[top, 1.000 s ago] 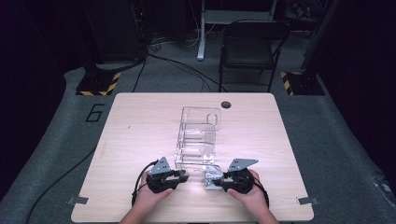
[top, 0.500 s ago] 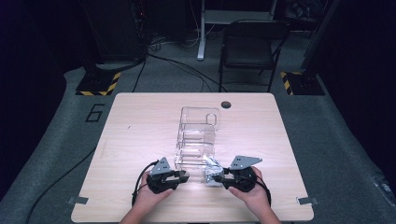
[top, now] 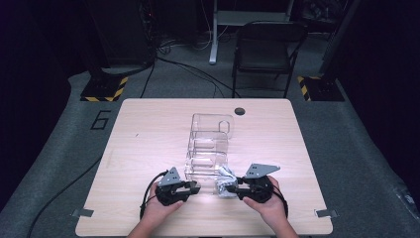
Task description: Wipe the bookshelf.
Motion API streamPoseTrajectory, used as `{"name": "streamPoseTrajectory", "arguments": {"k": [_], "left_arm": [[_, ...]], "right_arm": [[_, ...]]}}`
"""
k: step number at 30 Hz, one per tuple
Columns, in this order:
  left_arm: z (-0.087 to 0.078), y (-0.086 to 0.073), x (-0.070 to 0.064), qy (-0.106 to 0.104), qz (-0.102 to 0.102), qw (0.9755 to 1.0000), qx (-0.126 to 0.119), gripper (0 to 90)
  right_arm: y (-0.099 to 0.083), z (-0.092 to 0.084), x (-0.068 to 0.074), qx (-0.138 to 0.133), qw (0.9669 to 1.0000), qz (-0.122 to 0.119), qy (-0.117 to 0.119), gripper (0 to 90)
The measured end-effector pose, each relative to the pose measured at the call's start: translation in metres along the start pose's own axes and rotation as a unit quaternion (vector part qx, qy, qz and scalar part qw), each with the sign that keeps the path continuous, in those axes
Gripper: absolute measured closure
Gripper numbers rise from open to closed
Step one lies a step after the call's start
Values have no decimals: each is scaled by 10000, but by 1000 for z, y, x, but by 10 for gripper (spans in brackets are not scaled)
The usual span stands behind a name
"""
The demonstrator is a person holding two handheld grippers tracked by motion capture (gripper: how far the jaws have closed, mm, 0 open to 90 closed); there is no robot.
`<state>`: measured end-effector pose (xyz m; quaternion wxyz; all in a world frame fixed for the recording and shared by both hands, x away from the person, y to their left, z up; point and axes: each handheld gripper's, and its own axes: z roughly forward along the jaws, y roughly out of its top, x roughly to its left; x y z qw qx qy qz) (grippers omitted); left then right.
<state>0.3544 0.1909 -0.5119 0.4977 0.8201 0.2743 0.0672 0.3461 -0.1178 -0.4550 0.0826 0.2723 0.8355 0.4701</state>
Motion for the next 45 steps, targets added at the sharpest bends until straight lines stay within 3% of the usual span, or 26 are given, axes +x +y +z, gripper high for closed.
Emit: {"name": "streamPoseTrajectory", "arguments": {"k": [3, 5, 6, 10, 12, 14, 16, 19, 22, 26, 28, 32, 41, 45], "left_arm": [[0, 0, 1, 4, 71, 10000, 32, 686], [0, 0, 1, 3, 45, 10000, 11, 686], [0, 0, 1, 3, 45, 10000, 11, 686], [0, 0, 1, -2, 44, 10000, 13, 686], [0, 0, 0, 7, 53, 10000, 6, 686], [0, 0, 0, 4, 56, 10000, 9, 686], [0, 0, 0, 2, 46, 10000, 5, 686], [0, 0, 1, 3, 38, 10000, -6, 686], [0, 0, 1, -6, 92, 9999, 46, 685], [0, 0, 1, 1, 88, 10000, 33, 686], [0, 0, 1, -4, 90, 10000, 37, 686], [0, 0, 1, -3, 94, 9999, 41, 685], [0, 0, 1, 1, 69, 10000, 22, 685], [1, 0, 0, 16, 37, 10000, -20, 684]], "right_arm": [[-2, 1, 1, -65, 9999, -77, -25, 622], [-14, 8, -6, -74, 9996, 239, 110, 624], [-14, 8, -6, -74, 9996, 239, 110, 624], [-35, 28, -9, 355, 9988, 337, 13, 624], [-39, 31, -13, 383, 9979, 504, 144, 624], [-36, 30, -13, 438, 9978, 471, 137, 625], [-27, 24, -10, 469, 9986, 242, 58, 626], [-9, 7, -3, 91, 9998, 179, 35, 626], [12, -8, 5, -277, 9996, -48, -28, 629], [23, -15, 7, -589, 9982, -20, 54, 630], [26, -14, 5, -594, 9982, -55, 101, 632], [20, -10, 4, -690, 9975, -18, 172, 629], [-8, 1, -4, -637, 9971, 343, 244, 622], [-13, 3, -4, -585, 9976, 306, 184, 621]]}}
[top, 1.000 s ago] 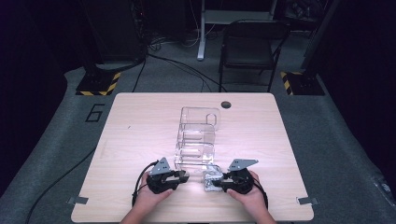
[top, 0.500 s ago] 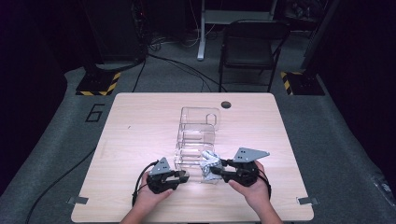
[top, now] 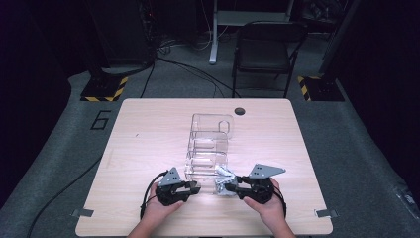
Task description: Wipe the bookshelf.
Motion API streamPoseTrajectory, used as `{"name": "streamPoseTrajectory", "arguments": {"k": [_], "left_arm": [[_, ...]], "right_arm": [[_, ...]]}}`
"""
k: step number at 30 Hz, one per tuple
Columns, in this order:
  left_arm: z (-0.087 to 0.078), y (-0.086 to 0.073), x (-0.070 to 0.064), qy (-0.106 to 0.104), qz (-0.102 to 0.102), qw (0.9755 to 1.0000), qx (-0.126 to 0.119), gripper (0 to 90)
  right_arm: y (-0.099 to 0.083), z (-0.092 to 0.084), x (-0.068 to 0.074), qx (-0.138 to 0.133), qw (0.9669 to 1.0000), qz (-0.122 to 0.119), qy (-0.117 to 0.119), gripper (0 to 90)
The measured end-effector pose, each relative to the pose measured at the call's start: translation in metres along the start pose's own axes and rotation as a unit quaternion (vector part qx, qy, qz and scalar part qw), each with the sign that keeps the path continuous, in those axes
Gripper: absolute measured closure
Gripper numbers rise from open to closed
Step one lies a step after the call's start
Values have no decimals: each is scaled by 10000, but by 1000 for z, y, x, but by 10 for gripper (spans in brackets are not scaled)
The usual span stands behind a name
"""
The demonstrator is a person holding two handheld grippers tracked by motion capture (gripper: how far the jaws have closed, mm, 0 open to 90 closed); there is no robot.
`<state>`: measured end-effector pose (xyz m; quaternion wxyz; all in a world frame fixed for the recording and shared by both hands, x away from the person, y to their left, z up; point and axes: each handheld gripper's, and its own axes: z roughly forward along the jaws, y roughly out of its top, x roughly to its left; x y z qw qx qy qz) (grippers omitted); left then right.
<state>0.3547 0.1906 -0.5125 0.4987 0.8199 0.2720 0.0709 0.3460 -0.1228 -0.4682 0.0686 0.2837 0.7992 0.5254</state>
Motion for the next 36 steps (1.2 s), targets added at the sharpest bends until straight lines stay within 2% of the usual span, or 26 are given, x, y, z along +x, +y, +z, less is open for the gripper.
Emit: {"name": "streamPoseTrajectory", "arguments": {"k": [2, 6, 11, 13, 15, 17, 18, 19, 20, 21, 22, 24, 25, 28, 29, 30, 33, 34, 36], "left_arm": [[0, 0, 0, 3, 8, 10000, 1, 684], [0, 0, 0, 12, 49, 10000, 24, 684], [0, 0, 1, -7, 57, 10000, 41, 684], [0, 0, 0, 19, 9, 10000, -20, 685], [0, 0, 0, -19, 6, 10000, 15, 684], [-1, 0, 1, 9, 78, 10000, 26, 684], [-1, 0, 1, 11, 36, 10000, -7, 685], [-1, 0, 1, 7, 60, 10000, 12, 685], [-1, 0, 1, -16, 51, 10000, 21, 684], [-1, 0, 1, 0, 49, 10000, 19, 684], [-1, 0, 1, -65, 45, 9999, 72, 684], [-1, 0, 1, -43, 57, 9999, 72, 684], [-1, 0, 1, -28, 67, 10000, 61, 684], [-1, 0, 1, -30, 58, 10000, 61, 684], [-1, 0, 1, -28, 67, 10000, 62, 684], [-1, 0, 1, -28, 64, 10000, 63, 684], [-1, 0, 1, -28, 56, 10000, 60, 684], [0, 0, 0, -15, 37, 10000, 41, 683], [0, 0, 0, -4, 36, 10000, 43, 681]], "right_arm": [[-8, 6, 1, 326, 9992, -76, -201, 630], [-17, 12, -2, 442, 9987, 31, -234, 629], [-29, 22, -6, 816, 9963, 80, -247, 630], [-29, 23, -7, 840, 9962, 51, -214, 630], [-24, 21, -6, 992, 9947, 89, -241, 631], [-16, 17, -4, 966, 9950, -12, -237, 631], [-5, 10, 0, 744, 9970, -32, -219, 631], [-5, 10, 0, 744, 9970, -32, -219, 631], [7, 1, 4, 525, 9984, -101, -200, 629], [7, 1, 4, 525, 9984, -101, -200, 629], [12, -2, 6, 453, 9986, -192, -196, 627], [19, -7, 10, 275, 9990, -274, -208, 633], [22, -9, 10, 130, 9995, -242, -162, 636], [19, -9, 6, -87, 9999, -123, -12, 641], [19, -9, 6, -87, 9999, -123, -12, 641], [12, -4, 5, 26, 9999, -80, -57, 631], [3, -1, 2, 14, 10000, 9, -44, 626], [-1, 0, 1, 127, 9999, 24, -53, 633], [-10, 9, 1, 462, 9987, -40, -233, 638]]}}
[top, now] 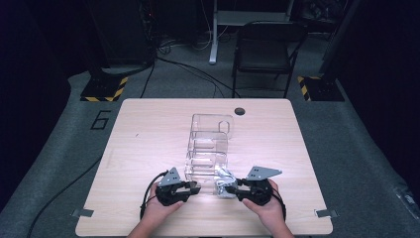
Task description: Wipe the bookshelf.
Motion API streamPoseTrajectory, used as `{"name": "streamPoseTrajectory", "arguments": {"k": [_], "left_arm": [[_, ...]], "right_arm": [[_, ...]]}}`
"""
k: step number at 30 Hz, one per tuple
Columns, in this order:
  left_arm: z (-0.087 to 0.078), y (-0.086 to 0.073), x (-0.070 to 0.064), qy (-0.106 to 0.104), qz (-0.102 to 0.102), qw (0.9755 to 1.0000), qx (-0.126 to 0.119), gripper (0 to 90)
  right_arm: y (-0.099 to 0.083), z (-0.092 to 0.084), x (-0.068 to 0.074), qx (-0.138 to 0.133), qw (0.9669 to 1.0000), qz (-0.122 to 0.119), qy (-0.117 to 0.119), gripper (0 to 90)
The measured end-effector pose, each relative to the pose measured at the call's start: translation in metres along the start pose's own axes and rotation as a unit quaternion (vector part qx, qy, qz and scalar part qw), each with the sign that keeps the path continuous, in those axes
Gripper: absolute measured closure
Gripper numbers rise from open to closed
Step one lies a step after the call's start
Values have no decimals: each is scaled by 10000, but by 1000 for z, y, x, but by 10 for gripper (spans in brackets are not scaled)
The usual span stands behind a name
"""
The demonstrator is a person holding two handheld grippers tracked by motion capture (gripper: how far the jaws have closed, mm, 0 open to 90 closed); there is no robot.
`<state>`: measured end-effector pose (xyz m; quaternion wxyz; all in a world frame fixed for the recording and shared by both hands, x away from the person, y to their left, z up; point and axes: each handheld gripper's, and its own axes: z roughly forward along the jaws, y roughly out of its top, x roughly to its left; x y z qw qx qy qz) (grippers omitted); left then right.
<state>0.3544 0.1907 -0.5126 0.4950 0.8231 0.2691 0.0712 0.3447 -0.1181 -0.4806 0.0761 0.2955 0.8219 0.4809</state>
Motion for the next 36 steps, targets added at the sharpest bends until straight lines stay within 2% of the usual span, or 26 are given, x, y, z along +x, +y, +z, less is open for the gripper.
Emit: {"name": "streamPoseTrajectory", "arguments": {"k": [1, 4, 6, 8, 10, 14, 15, 16, 18, 20, 21, 25, 30, 32, 34, 36], "left_arm": [[0, 0, 0, 1, 3, 10000, 1, 681], [0, 0, 0, -10, 0, 10000, 0, 681], [0, 0, 0, -12, 3, 10000, -3, 681], [0, 0, 0, -21, -38, 10000, -15, 682], [0, 0, 0, -13, 4, 10000, -7, 681], [0, 0, 0, -13, -36, 10000, -33, 681], [0, 0, 0, -14, -24, 10000, -30, 681], [0, -1, -1, -32, -93, 9999, -42, 681], [0, -1, 0, -33, -41, 10000, -14, 681], [0, -1, 0, -35, -36, 10000, -14, 681], [0, -1, 0, -40, -35, 10000, -7, 681], [0, -1, -1, -31, -35, 10000, -3, 681], [0, 0, -1, -25, -13, 10000, -9, 680], [0, -1, -1, -21, -26, 10000, -10, 679], [0, 0, -1, -51, -24, 10000, 32, 679], [0, 0, -1, -41, -12, 10000, 24, 679]], "right_arm": [[-10, 8, -2, 211, 9998, 6, -66, 638], [-18, 15, -5, 338, 9993, 134, -37, 636], [-24, 19, -7, 266, 9993, 261, 25, 633], [-23, 18, -7, 306, 9993, 231, 19, 633], [-20, 18, -6, 428, 9990, 103, -17, 633], [-10, 13, -4, 541, 9985, 50, -61, 636], [-6, 9, -2, 459, 9989, 10, -48, 635], [-3, 6, -1, 389, 9992, 25, -49, 634], [7, -5, 1, 126, 9999, -21, 5, 635], [18, -15, 6, -148, 9999, -24, 45, 636], [26, -23, 8, -383, 9992, -114, 64, 646], [28, -22, 8, -471, 9987, -174, 75, 651], [11, -11, 2, -304, 9995, -9, 103, 641], [2, -2, 3, 61, 9998, -143, -93, 646], [-7, 7, 2, 347, 9991, -182, -182, 646], [-15, 14, 0, 482, 9986, -66, -187, 643]]}}
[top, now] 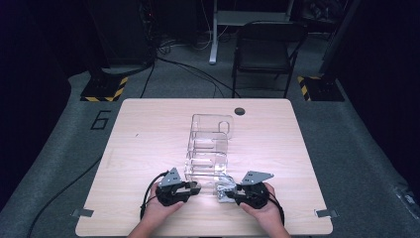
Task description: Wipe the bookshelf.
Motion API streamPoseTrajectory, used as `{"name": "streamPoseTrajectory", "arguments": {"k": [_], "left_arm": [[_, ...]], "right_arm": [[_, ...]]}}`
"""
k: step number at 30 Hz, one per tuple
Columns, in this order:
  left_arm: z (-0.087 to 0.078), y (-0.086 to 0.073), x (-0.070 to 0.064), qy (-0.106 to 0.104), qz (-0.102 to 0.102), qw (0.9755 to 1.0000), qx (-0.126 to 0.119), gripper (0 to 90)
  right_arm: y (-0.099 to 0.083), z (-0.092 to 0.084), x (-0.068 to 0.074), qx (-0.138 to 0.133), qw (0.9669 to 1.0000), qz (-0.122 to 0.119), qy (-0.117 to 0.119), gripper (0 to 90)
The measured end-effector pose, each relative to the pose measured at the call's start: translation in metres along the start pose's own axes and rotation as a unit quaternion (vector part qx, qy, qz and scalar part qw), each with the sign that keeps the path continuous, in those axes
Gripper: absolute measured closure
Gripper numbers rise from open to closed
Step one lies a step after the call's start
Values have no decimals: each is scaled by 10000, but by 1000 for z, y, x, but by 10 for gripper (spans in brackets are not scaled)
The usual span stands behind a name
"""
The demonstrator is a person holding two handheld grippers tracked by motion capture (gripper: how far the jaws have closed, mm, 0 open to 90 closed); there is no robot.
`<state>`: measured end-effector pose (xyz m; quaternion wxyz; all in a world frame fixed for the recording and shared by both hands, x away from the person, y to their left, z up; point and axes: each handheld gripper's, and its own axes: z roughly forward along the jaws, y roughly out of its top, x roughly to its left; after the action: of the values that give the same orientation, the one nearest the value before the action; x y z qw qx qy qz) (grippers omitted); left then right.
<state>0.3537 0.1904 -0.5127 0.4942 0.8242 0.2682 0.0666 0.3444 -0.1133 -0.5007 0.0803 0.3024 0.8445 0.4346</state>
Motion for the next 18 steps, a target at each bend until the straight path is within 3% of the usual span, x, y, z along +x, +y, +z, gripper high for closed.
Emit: {"name": "streamPoseTrajectory", "arguments": {"k": [2, 5, 6, 9, 12, 14, 16, 18], "left_arm": [[0, 0, 0, -5, 10, 10000, 5, 679], [0, 0, 0, -8, 45, 10000, 14, 680], [0, 0, -1, -1, -48, 10000, -45, 680], [0, 0, -1, 5, -22, 10000, -32, 680], [-1, 0, -1, 19, 52, 10000, 3, 680], [-1, -1, -2, 41, 28, 10000, -28, 680], [0, -1, -2, 68, 26, 10000, -59, 680], [-1, -1, -2, 55, 36, 10000, -43, 680]], "right_arm": [[-3, 2, -2, -4, 9999, 113, 54, 639], [5, -3, -1, 155, 9998, 87, 68, 635], [9, -7, -1, 74, 9999, 87, 73, 633], [23, -26, 2, -399, 9990, 73, 179, 632], [33, -36, 8, -635, 9979, -78, 140, 633], [33, -36, 9, -667, 9976, -147, 119, 635], [27, -32, 6, -714, 9972, 29, 235, 631], [20, -26, 3, -507, 9985, 73, 181, 632]]}}
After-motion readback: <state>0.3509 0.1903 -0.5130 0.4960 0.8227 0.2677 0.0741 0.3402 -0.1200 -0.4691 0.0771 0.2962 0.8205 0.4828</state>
